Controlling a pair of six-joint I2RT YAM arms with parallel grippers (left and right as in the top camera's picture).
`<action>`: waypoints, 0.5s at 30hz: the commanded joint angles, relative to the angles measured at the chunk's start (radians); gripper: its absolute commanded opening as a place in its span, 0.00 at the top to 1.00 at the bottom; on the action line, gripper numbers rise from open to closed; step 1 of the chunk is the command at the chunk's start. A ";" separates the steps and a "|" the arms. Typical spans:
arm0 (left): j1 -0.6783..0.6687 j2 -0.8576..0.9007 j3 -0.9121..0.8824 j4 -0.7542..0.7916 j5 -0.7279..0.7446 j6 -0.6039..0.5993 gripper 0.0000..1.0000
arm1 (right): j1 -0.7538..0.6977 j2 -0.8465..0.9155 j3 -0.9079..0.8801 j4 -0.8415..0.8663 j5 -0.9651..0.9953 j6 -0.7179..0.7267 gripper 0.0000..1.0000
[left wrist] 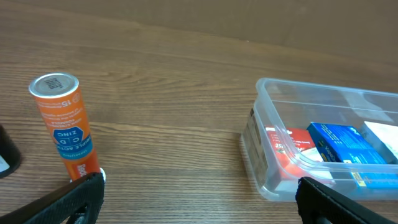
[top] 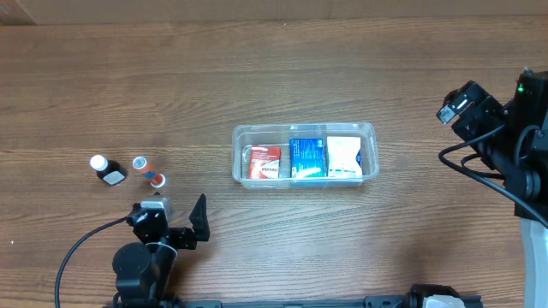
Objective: Pack container
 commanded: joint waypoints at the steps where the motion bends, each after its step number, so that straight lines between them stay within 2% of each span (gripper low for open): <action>1: -0.006 -0.009 -0.005 0.005 0.069 -0.007 0.00 | -0.003 0.001 0.002 0.001 0.009 0.004 0.00; 4: -0.006 -0.009 -0.005 0.006 0.150 -0.042 0.00 | -0.003 0.001 0.002 0.001 0.009 0.004 0.00; 8: -0.006 -0.009 0.036 -0.013 0.152 -0.161 0.00 | -0.003 0.001 0.002 0.001 0.009 0.004 0.00; 12: -0.006 0.064 0.181 -0.113 0.069 -0.201 0.00 | -0.003 0.001 0.002 0.001 0.010 0.004 0.00; 15: -0.005 0.269 0.379 -0.254 -0.050 -0.201 0.00 | -0.003 0.001 0.002 0.001 0.010 0.004 0.00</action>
